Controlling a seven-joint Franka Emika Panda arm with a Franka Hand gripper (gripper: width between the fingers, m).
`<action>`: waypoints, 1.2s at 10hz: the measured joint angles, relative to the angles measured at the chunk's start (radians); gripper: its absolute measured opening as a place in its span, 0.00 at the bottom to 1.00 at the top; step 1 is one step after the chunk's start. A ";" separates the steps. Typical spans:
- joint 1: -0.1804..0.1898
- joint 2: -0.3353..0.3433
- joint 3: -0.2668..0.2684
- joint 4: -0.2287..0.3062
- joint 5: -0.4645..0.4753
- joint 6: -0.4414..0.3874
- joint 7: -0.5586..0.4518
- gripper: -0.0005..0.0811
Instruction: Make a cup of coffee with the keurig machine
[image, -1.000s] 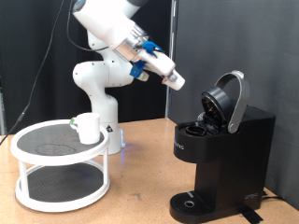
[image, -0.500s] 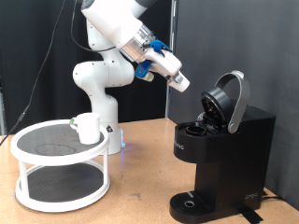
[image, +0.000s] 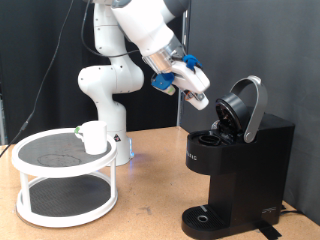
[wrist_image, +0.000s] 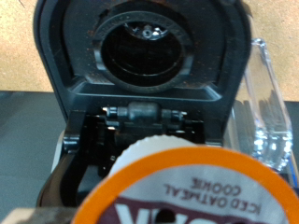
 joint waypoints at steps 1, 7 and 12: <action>0.000 0.013 0.013 0.002 -0.003 0.016 0.005 0.47; 0.000 0.082 0.052 0.002 -0.055 0.069 0.022 0.47; 0.000 0.124 0.060 -0.001 -0.065 0.086 0.021 0.47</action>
